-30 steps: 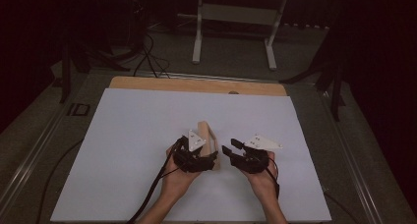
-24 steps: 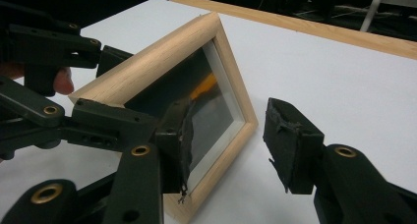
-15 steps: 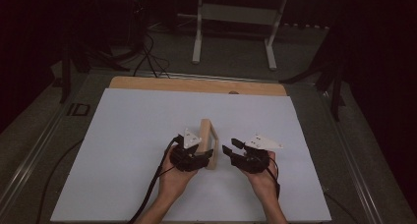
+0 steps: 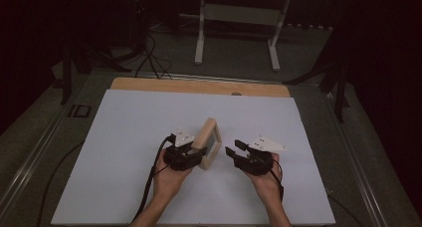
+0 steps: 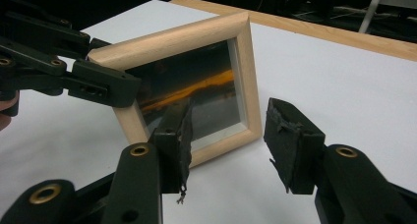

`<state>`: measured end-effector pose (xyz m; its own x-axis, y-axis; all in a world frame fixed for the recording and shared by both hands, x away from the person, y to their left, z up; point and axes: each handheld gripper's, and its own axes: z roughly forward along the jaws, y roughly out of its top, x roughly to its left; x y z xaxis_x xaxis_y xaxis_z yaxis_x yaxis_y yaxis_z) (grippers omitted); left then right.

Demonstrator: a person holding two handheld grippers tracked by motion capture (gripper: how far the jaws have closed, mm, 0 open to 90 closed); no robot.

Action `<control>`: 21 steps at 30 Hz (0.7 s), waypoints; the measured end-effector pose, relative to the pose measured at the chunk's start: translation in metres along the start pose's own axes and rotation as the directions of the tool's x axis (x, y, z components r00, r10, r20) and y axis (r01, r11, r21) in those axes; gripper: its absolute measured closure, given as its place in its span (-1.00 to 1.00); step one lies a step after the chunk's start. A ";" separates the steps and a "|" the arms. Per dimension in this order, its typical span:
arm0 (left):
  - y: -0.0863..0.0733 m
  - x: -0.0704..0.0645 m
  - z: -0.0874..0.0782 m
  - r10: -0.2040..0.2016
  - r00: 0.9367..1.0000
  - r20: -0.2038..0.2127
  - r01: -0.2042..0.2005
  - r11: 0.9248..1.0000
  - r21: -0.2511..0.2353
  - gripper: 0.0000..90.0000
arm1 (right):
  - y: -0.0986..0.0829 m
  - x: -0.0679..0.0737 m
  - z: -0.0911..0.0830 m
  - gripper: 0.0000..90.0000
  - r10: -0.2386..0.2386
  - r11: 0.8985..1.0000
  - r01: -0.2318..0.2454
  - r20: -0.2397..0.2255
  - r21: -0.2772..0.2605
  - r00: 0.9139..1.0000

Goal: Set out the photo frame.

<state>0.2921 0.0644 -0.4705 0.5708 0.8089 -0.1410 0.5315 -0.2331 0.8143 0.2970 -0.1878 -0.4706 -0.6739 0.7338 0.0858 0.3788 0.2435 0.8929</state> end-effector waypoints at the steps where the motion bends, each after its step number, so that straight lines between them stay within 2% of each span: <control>1: 0.000 0.000 0.000 0.003 1.000 0.002 -0.003 1.000 0.000 0.26 | 0.000 0.000 0.000 0.18 0.000 1.000 0.000 0.001 -0.001 1.000; 10: -0.001 0.003 -0.005 0.037 0.999 0.021 -0.037 0.999 -0.002 0.30 | 0.000 0.000 0.000 0.18 -0.002 1.000 0.002 0.001 0.000 1.000; 19: -0.005 0.009 -0.011 0.056 0.998 0.017 -0.056 0.998 -0.006 0.31 | 0.000 0.000 0.000 0.18 -0.001 1.000 0.001 0.002 0.000 1.000; 21: -0.007 0.011 -0.014 0.085 0.996 0.019 -0.085 0.996 -0.010 0.31 | 0.000 0.000 0.000 0.18 -0.002 1.000 0.002 0.002 0.000 1.000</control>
<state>0.2858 0.0825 -0.4700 0.6258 0.7757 -0.0818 0.4748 -0.2956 0.8290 0.2971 -0.1879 -0.4706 -0.6732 0.7348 0.0833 0.3774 0.2445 0.8932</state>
